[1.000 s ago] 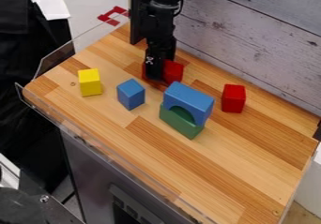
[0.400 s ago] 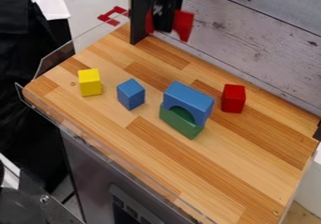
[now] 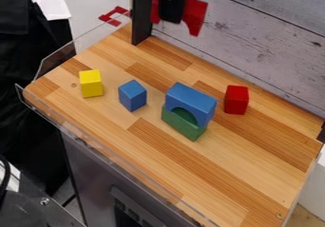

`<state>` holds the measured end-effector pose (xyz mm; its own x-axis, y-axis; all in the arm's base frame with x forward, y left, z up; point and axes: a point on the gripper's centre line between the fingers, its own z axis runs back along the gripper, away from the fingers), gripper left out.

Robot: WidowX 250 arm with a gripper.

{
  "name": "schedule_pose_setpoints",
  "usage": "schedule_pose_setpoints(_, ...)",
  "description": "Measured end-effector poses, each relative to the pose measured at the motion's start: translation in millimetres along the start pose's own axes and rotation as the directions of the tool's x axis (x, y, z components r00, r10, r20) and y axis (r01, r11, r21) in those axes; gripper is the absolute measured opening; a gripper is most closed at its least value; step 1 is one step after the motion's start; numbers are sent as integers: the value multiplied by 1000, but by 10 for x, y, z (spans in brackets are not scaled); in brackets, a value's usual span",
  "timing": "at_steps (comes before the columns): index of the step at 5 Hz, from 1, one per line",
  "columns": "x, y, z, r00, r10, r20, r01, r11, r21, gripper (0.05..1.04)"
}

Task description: Put the red ark to the blue ark

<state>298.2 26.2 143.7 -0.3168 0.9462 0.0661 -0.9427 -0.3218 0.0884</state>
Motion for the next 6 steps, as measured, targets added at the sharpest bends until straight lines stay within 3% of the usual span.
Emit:
schedule_pose_setpoints(2,-51,163,-284,998,-65,-7,65,996,56,593)
schedule_pose_setpoints(3,-159,222,-357,992,-127,-5,127,990,55,593)
schedule_pose_setpoints(6,-363,366,-308,975,-221,-33,223,973,54,593)
